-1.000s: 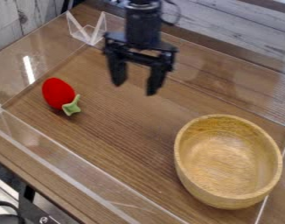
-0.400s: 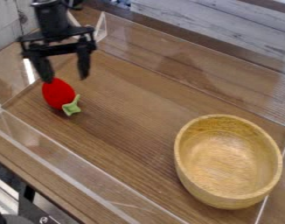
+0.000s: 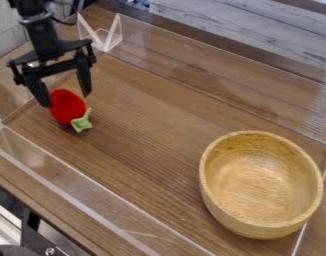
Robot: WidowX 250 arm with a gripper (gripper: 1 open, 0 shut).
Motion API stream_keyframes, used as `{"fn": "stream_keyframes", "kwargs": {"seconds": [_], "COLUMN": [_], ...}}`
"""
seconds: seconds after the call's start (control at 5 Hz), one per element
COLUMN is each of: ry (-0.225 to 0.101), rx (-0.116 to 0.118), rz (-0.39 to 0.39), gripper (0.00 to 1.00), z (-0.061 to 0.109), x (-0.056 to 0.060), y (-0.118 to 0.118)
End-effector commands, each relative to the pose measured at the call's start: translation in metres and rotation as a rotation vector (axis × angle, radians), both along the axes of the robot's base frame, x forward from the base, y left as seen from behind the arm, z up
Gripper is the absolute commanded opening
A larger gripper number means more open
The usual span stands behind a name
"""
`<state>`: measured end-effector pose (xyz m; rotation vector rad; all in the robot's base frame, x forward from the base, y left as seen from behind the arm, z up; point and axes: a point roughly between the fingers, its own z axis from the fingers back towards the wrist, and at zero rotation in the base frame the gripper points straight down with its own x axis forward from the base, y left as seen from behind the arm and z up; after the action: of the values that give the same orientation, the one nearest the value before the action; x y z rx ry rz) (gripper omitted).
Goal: Move the red object to the right side of the table
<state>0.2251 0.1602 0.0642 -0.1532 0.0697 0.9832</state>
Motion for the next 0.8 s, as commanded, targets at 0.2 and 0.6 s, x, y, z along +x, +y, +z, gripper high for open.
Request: {"fn": "stream_keyframes", "kwargs": {"seconds": [0.2, 0.6], "ry": [-0.027, -0.018], "rx": [-0.001, -0.01], "rz": [0.171, 0.25], "gripper": [1.0, 1.0], "z": [-0.003, -0.009], "x": [0.01, 0.017], "y": [0.017, 0.024]}}
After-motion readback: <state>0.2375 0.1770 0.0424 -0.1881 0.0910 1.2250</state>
